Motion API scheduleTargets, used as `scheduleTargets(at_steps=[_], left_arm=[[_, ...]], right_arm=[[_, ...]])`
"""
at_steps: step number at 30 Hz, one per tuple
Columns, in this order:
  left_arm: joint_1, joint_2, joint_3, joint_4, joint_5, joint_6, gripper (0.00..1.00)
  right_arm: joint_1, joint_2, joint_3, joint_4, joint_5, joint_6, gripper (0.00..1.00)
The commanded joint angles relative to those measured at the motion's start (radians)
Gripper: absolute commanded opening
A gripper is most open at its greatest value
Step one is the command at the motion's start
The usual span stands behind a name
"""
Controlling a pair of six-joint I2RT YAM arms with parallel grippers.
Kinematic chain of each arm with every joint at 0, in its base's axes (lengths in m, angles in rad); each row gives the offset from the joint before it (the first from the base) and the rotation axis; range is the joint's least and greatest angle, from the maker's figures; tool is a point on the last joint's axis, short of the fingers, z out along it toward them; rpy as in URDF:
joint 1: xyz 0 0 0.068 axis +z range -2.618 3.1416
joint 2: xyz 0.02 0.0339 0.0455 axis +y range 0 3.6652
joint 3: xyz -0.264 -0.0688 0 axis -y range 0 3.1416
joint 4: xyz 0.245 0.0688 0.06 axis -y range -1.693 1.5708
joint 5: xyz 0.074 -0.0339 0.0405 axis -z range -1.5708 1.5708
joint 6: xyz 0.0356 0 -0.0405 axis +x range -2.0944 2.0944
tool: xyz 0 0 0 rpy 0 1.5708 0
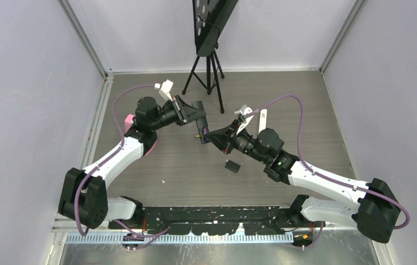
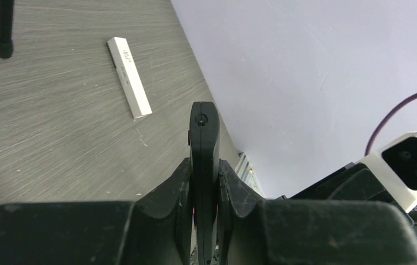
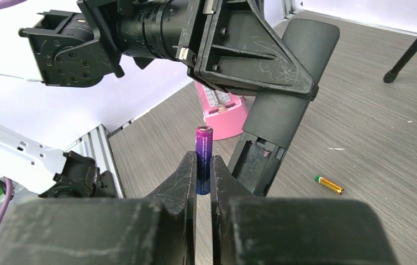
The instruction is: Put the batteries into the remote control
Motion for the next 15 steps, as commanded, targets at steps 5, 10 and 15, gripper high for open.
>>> scheduleTargets(at_steps=[5, 10, 15], left_arm=[[-0.004, -0.038, -0.004, 0.160, 0.081, -0.049, 0.00], [-0.004, -0.052, -0.008, 0.169, 0.087, -0.038, 0.00], [-0.004, -0.070, -0.024, 0.169, 0.090, 0.016, 0.00]], right_arm=[[0.014, -0.030, 0.017, 0.088, 0.015, 0.027, 0.03], [0.014, -0.037, 0.024, 0.072, 0.020, 0.051, 0.03], [0.014, -0.062, 0.028, 0.022, 0.093, 0.080, 0.03]])
